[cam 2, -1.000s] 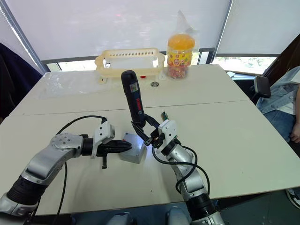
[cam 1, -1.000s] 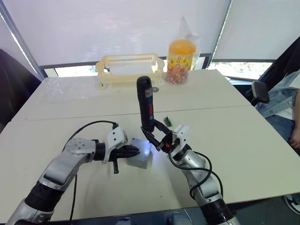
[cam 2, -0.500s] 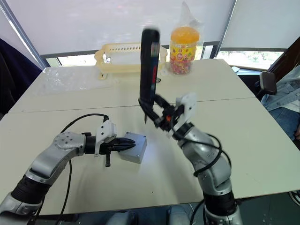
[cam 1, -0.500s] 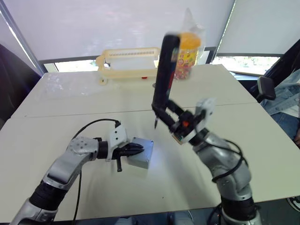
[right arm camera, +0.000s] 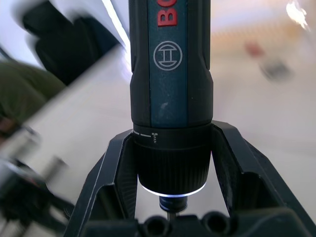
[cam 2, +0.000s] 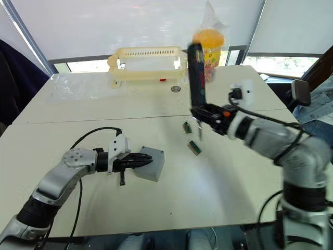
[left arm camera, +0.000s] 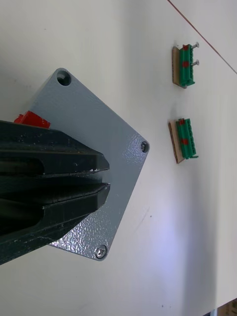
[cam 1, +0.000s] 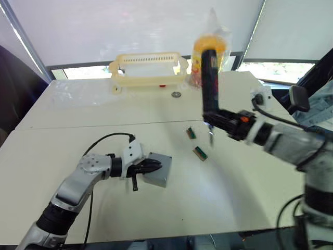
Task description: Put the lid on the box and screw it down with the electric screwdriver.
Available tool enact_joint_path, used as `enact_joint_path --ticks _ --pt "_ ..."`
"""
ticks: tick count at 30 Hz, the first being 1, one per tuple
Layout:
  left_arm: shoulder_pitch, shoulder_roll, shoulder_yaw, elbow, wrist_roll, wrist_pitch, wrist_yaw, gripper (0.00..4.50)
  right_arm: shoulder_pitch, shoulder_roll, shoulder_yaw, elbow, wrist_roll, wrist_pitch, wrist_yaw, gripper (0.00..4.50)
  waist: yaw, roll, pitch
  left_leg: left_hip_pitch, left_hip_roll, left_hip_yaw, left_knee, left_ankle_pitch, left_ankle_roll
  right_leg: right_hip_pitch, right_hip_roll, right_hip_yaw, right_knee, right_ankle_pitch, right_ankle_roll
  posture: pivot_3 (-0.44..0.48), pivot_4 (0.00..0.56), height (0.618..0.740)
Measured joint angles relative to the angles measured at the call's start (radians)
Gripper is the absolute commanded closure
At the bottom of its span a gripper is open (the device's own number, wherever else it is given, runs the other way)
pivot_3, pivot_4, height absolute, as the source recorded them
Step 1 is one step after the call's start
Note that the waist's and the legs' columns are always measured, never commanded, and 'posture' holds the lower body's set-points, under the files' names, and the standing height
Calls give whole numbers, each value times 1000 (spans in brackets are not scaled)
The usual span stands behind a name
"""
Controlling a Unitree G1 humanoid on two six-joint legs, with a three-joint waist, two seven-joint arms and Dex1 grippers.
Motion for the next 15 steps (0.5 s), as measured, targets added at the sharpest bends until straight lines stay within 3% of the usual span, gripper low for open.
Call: enact_joint_path --ticks 4,7,15 --pt "20 21 16 -42 -1 12 1 4139 -56 -207 34 171 16 268 19 2768 -4 6 8 -1 0 2 0 -1 2 -2 1 1 0 0 0 0 150 740" --pt "33 25 20 -64 -1 21 4 4139 -59 -328 124 239 -18 315 50 2768 -4 5 9 -1 1 4 0 -2 3 -2 1 0 -1 0 1 0 150 740" --pt "34 4 14 -96 -11 57 18 4139 -60 -363 277 449 -14 315 104 2768 -2 3 11 -2 0 6 2 -2 3 -2 1 1 -1 1 4 0 150 740"
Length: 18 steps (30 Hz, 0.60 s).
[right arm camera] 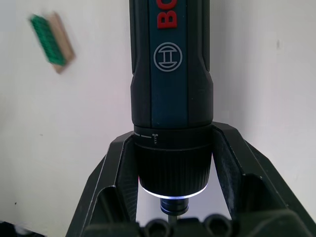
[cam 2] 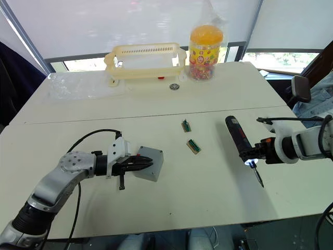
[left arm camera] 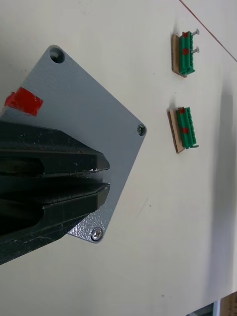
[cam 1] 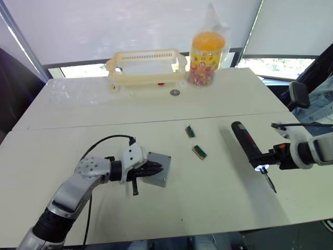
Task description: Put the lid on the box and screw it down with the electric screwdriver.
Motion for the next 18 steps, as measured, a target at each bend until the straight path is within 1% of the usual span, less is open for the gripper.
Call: enact_joint_path --ticks 4,9,11,13,14,16,17,18 --pt "-29 14 4 -38 -73 97 -22 4139 -17 22 45 39 -21 0 4 2768 -3 -3 6 0 0 0 0 0 0 0 1 0 0 0 1 0 150 740" --pt "-66 102 14 -114 -138 189 -69 4139 -38 46 61 68 -83 0 26 2768 -1 -3 8 -1 0 0 0 0 0 -1 0 0 0 0 1 0 150 740" --pt "-73 116 20 -124 -147 208 -78 4139 -42 54 62 74 -106 0 36 2768 -1 -3 8 -1 0 0 0 0 0 -1 0 0 0 0 1 0 150 740" --pt "-77 121 24 -125 -161 218 -78 4245 -44 73 62 74 -132 0 42 1742 0 -4 8 -1 0 0 1 0 0 0 0 0 1 0 1 0 150 740" --pt "-78 123 29 -126 -166 224 -77 4245 -44 80 62 74 -144 0 44 1406 0 -4 8 -1 0 0 1 0 0 0 0 0 1 0 1 0 150 740" --pt "-80 126 46 -126 -179 234 -74 4245 -43 83 61 69 -167 0 44 394 0 -4 8 -1 0 0 1 0 0 0 0 0 1 0 1 0 150 740" --pt "-80 127 57 -126 -184 237 -67 4245 -41 83 58 60 -178 0 47 56 0 -4 8 -1 0 0 1 0 0 0 0 0 1 0 1 0 150 740" --pt "-80 127 64 -126 -186 238 -60 4245 -41 83 55 52 -183 0 53 56 -1 -4 8 -1 0 0 1 0 0 0 0 0 1 0 1 0 150 740"
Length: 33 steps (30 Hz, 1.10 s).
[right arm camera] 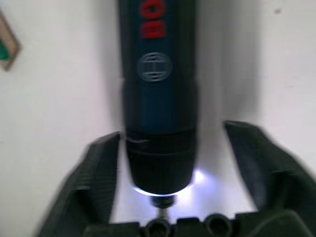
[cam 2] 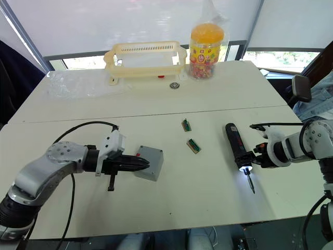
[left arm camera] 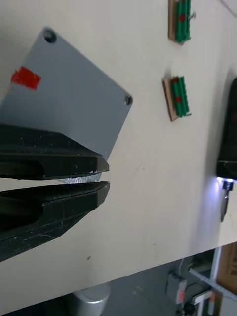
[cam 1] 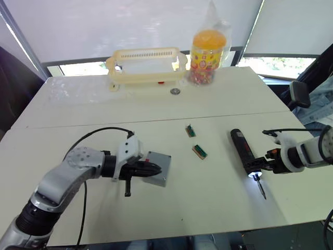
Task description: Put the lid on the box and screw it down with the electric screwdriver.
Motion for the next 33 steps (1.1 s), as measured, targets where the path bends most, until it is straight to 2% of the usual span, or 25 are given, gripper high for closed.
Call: enact_joint_path --ticks 2,4,7,10,13,16,18,22,26,33 --pt "-2 -8 27 8 -19 15 21 4245 10 -10 4 -43 -36 -24 23 56 -1 0 0 0 0 0 0 0 0 0 0 0 0 0 0 0 150 740" --pt "-7 -25 95 46 -39 28 68 4245 11 -48 40 -111 -108 -129 82 56 -2 1 1 0 0 0 0 0 0 0 0 0 1 0 1 0 150 740" --pt "-15 -25 195 111 -41 39 141 4245 -79 -72 29 -158 -188 -279 177 56 -9 2 1 1 0 1 1 0 0 0 1 0 2 1 2 0 150 740" --pt "36 -29 226 129 -11 22 207 4245 -96 22 -83 -287 -138 -344 237 56 -9 0 1 2 2 0 -1 0 0 0 3 0 2 1 2 0 150 740" --pt "126 -34 221 115 11 18 241 4245 39 152 -116 -514 -94 -427 250 56 0 -5 -1 0 3 -4 -2 0 0 -1 3 -2 3 1 2 0 150 740" --pt "217 -23 209 81 23 17 243 4245 196 309 -32 -640 -148 -514 190 56 12 -6 -1 -5 0 -5 0 0 -2 -6 -2 -1 3 1 2 0 150 740" --pt "248 -10 198 69 38 8 238 4245 251 363 47 -661 -229 -577 153 56 17 -6 -1 -9 -2 -3 2 2 -5 -9 -4 2 2 5 5 0 150 740" --pt "282 -4 167 65 58 -15 227 4245 300 388 164 -660 -403 -693 116 56 23 -6 -1 -13 -3 -3 12 2 -5 -8 -3 2 1 7 5 0 150 740" --pt "276 -12 125 65 79 -35 216 4245 318 415 208 -659 -478 -743 127 56 21 -6 -1 -12 -1 -3 13 3 -5 -7 -1 2 2 9 2 0 150 740" --pt "155 -40 13 160 159 -118 189 4245 315 458 307 -643 -617 -787 129 56 17 -6 -1 -12 -1 -2 13 3 -6 -7 1 -1 3 10 3 0 150 740"
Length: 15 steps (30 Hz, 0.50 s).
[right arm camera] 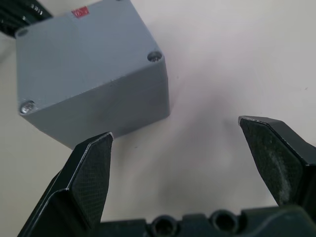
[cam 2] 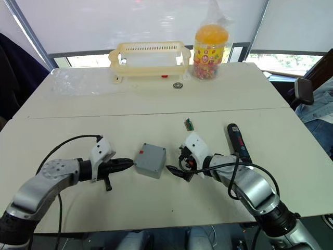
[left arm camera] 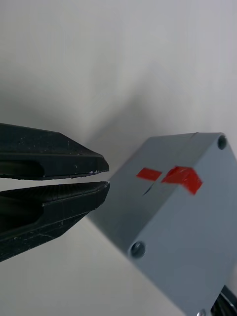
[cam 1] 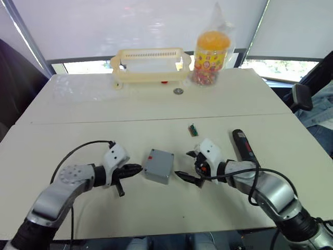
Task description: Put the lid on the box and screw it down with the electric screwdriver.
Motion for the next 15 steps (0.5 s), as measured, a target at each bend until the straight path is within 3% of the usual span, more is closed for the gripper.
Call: enact_joint_path --ticks 15 --pt "-274 -116 -117 388 147 -264 -162 4245 5 145 34 -114 -8 190 -13 56 -1 -1 0 0 -2 0 1 0 0 0 0 0 2 1 1 0 150 740"
